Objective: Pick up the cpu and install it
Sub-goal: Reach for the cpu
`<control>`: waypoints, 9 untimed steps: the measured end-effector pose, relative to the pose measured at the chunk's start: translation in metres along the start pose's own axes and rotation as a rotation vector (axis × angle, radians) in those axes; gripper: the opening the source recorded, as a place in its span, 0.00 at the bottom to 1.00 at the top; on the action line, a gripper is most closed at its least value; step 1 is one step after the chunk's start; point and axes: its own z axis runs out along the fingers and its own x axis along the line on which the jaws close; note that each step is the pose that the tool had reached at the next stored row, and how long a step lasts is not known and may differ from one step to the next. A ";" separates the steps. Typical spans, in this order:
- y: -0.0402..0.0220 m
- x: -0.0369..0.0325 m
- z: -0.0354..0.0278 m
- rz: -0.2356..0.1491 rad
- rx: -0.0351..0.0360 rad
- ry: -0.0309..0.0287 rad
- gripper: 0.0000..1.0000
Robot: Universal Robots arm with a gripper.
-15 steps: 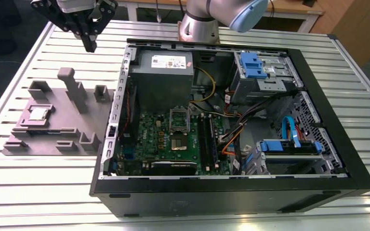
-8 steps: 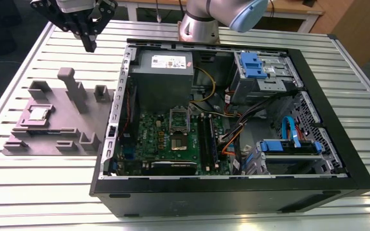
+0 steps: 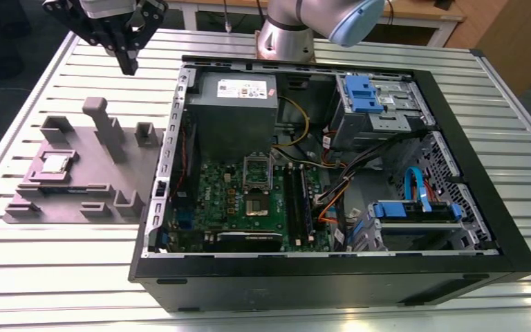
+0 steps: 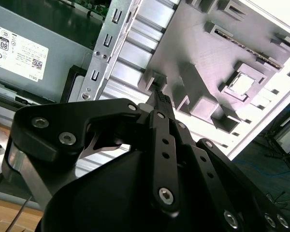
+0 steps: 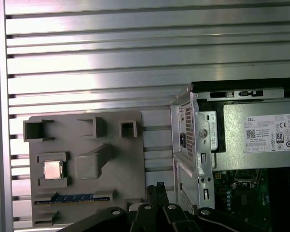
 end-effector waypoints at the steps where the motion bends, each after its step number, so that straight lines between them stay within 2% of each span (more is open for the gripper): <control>1: -0.0001 0.0012 0.0000 0.000 -0.0001 -0.0001 0.10; 9: -0.0010 0.0132 0.0000 0.000 0.0000 -0.0001 0.10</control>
